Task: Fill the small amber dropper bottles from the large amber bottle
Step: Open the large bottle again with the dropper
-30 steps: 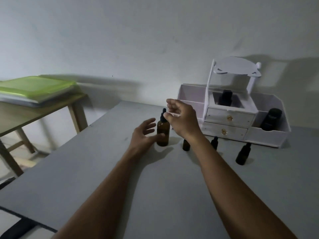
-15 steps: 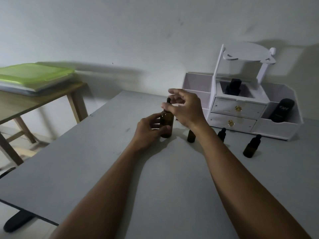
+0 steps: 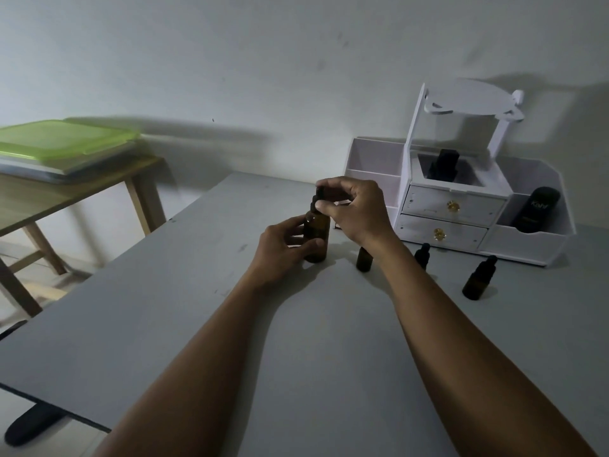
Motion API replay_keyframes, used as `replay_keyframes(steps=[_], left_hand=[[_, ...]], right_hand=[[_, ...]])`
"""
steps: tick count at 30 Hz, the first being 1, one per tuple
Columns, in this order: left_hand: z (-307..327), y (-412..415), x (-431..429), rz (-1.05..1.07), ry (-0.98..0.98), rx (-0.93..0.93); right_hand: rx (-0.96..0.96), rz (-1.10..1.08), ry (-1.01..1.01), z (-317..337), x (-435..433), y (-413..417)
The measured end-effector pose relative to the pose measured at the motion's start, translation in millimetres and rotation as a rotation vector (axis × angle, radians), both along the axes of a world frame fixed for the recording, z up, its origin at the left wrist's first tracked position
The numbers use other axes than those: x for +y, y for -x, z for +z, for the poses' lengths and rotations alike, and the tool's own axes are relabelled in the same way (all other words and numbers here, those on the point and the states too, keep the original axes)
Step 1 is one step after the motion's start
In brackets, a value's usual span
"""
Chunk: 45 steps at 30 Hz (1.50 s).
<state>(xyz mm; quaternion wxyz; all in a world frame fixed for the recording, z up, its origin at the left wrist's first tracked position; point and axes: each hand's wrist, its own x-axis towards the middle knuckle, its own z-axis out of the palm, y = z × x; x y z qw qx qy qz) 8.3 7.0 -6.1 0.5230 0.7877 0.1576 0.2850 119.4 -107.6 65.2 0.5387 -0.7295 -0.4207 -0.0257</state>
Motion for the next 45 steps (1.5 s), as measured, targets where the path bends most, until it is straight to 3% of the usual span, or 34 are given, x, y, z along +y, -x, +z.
replay_keyframes(steps=[16,22,45], left_hand=[[-1.9,-0.4,1.9,-0.006,-0.031,0.002],[-1.0,-0.2,0.2,0.004,-0.003,0.003],[-0.8,0.3,-0.9,0.014,0.023,-0.001]], right_hand=[[0.005,-0.027,-0.043,-6.8,5.6,0.9],[0.065,0.055,-0.069,-6.7,0.3,-0.6],[-0.055,-0.031,-0.017,-0.1,1.0,1.0]])
